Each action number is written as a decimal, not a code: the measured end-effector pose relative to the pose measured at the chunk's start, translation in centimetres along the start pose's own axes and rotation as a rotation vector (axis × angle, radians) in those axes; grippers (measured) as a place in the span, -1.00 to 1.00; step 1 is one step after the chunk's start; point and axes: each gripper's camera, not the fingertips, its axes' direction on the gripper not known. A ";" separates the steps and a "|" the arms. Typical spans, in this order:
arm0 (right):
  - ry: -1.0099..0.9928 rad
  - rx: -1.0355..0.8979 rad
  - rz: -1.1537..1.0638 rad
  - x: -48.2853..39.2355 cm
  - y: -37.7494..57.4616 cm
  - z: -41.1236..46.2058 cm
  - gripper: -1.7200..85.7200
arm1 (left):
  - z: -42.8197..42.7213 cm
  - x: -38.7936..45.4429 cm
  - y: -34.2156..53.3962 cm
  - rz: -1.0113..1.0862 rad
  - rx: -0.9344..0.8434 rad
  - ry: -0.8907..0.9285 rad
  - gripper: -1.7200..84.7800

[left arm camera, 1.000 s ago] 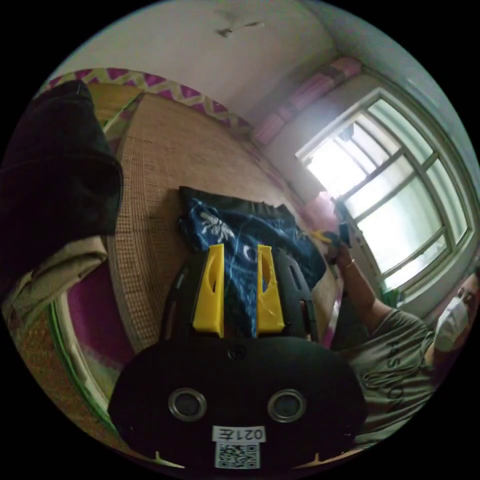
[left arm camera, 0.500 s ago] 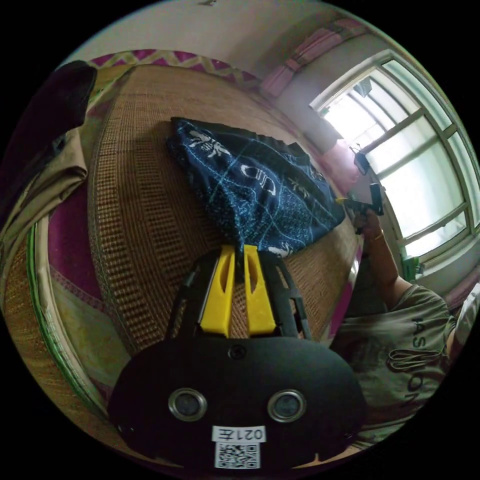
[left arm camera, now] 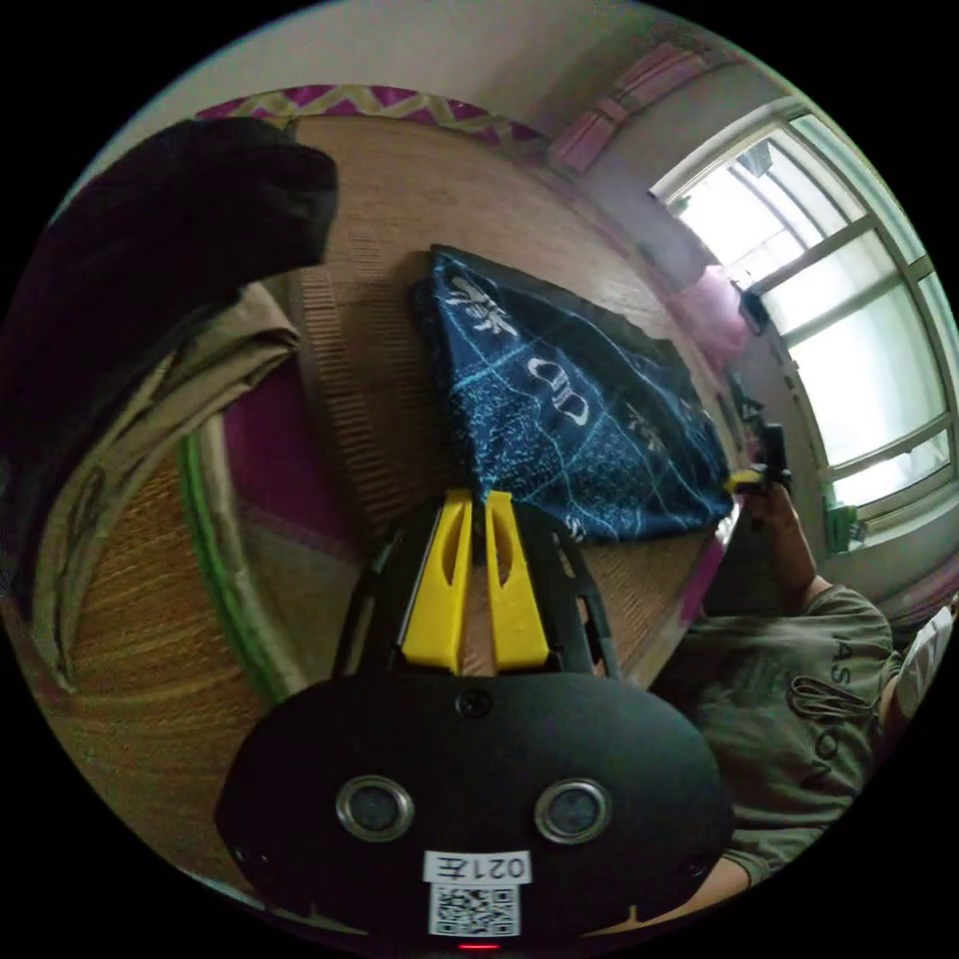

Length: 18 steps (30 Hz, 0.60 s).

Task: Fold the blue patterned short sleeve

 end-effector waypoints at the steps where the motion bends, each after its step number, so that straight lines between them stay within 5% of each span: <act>1: -0.024 -0.039 -0.022 -1.0 1.2 1.9 -0.86 | -0.3 -0.2 0.4 0.005 -0.003 -0.024 -0.98; 5: -0.091 -0.153 -0.144 -6.5 7.2 9.5 -0.83 | -2.4 -0.6 4.8 0.025 0.075 -0.088 -0.97; 8: -0.039 0.050 -0.220 -7.6 8.5 3.7 -0.83 | -5.6 -0.4 9.7 0.000 0.240 -0.083 -0.96; 11: 0.134 0.230 -0.173 -5.6 8.1 -1.5 -0.73 | -7.3 1.3 14.6 0.020 0.364 0.127 -0.89; 14: 0.301 0.209 -0.118 -2.0 4.4 -1.6 -0.70 | -5.2 5.0 18.0 0.029 0.301 0.322 -0.77; 18: 0.207 0.117 -0.040 2.5 -1.1 1.2 -0.69 | -1.1 10.6 22.0 0.007 0.187 0.509 -0.68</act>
